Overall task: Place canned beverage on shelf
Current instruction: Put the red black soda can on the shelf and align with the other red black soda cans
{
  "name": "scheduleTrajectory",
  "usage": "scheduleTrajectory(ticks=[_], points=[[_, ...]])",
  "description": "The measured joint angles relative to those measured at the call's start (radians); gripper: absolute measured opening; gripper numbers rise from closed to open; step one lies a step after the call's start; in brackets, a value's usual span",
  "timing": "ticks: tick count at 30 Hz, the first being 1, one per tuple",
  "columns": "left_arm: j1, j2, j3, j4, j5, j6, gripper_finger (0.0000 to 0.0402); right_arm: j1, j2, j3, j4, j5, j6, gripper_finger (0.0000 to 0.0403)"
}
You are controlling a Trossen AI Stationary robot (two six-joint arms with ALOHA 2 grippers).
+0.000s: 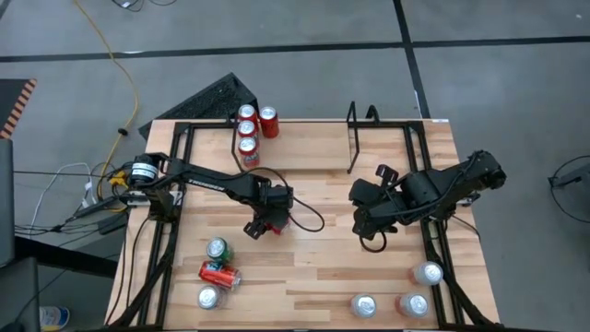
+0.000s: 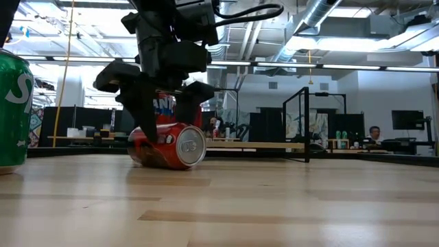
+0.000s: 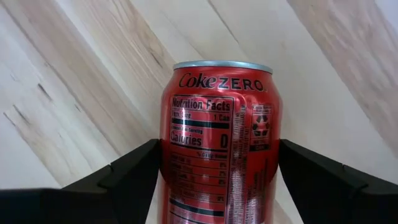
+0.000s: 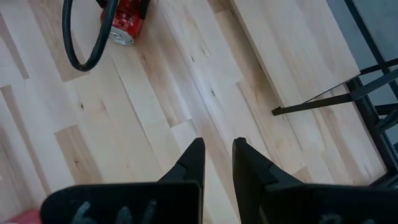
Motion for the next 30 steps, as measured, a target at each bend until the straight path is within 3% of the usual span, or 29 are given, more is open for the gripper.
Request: scheduleTrajectory(ticks=[11, 16, 19, 25, 30], points=[[-0.003, 0.000, -0.002, 0.006, 0.023, -0.047, 0.0265, 0.000, 0.000, 0.000, 0.001, -0.002, 0.000, 0.0062], [0.002, 0.004, 0.028, 0.018, 0.020, -0.154, 0.0254, 0.000, 0.000, 0.000, 0.006, -0.002, 0.000, 0.0062], [0.013, -0.001, 0.039, 0.062, 0.076, -0.222, 0.0254, 0.015, 0.000, 0.000, 0.018, -0.001, 0.000, 0.0062], [0.013, -0.022, 0.032, 0.193, 0.112, -0.306, 0.0254, 0.095, 0.000, 0.000, 0.057, 0.018, -0.001, 0.0062], [0.015, -0.048, -0.006, 0.317, 0.163, -0.372, 0.0254, 0.218, 0.000, -0.003, 0.146, 0.115, -0.001, 0.0062]])
